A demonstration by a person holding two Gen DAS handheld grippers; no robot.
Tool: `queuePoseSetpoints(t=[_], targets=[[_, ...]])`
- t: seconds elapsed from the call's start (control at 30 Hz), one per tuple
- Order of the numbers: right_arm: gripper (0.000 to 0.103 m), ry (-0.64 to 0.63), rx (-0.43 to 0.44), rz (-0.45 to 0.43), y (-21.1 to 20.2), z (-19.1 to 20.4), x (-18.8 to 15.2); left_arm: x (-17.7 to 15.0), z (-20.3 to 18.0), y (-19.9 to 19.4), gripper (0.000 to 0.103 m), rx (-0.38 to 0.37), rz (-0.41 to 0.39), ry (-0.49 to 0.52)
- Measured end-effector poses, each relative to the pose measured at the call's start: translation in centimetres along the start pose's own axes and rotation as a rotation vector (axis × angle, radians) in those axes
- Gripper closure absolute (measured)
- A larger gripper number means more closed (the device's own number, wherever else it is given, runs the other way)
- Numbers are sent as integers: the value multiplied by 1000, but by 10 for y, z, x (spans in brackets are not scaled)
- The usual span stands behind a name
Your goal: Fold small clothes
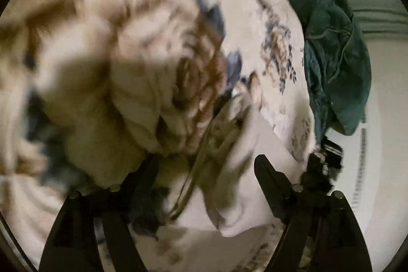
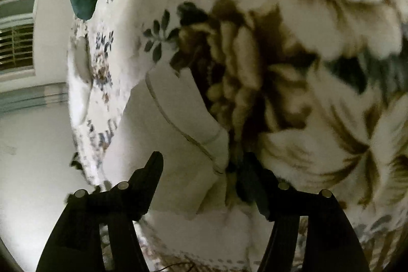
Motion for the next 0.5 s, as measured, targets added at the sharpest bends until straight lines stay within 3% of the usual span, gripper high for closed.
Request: queuePoseSetpoints(t=[0.1,0.27,0.4,0.43,0.47,0.5], targets=[[36,40,68,75,24,-8,-7,-9,-5,22,26,-70,63,-12],[34,55,181,86,47,3,-4,-11,-29,38,26,-97,92,49],[36,37,220,85,53,17,-8,-19,-45,42,31,-68,100,129],[44,29,220,87,54,20,-9,-19,-45,41,39,-59,95,143],[62,22,220,91,56,23,-10,-20,-47,42,67,-52,95,148],[71,13,212,99,60,26,-13,-20,-45,42,80,-46,95,150]])
Point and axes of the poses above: each gripper's, at about its wrist camera, not at the fingertips, and y roughly the way its jaws point, z to its left, x to its top, the point moved 10 cm from there along y, roughly the way its jaws point, and after that the axes turned 6 degrees about -z, right-handed, at the moved point
